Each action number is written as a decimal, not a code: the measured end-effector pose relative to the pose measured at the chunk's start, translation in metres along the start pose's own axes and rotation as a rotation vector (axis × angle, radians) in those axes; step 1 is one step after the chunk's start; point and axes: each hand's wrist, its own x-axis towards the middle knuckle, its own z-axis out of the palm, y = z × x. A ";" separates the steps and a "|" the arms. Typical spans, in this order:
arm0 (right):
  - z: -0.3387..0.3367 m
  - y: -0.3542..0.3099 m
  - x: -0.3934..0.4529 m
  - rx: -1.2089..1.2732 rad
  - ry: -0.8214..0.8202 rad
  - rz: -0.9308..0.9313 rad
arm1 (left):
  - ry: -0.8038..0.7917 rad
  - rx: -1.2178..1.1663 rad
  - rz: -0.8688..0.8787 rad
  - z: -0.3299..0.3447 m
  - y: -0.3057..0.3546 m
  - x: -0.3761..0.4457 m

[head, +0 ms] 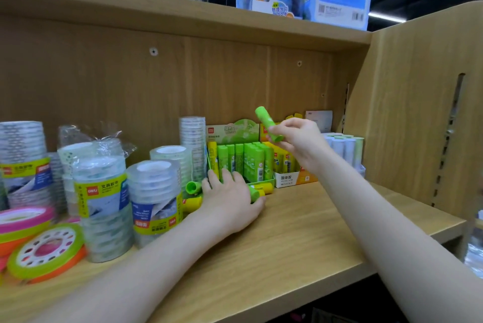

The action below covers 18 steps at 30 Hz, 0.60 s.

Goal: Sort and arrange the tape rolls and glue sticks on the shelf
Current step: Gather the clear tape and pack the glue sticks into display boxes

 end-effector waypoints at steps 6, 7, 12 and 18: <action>0.022 0.008 0.030 0.360 0.060 0.160 | 0.001 -0.020 0.010 0.001 -0.001 0.001; 0.023 0.009 0.030 0.384 0.041 0.162 | 0.002 -0.022 0.012 0.001 -0.001 0.001; 0.023 0.009 0.027 0.473 -0.110 0.087 | -0.003 -0.019 0.015 0.000 -0.001 0.001; 0.022 0.006 0.027 0.816 -0.055 0.088 | -0.006 -0.019 0.020 0.000 -0.002 0.001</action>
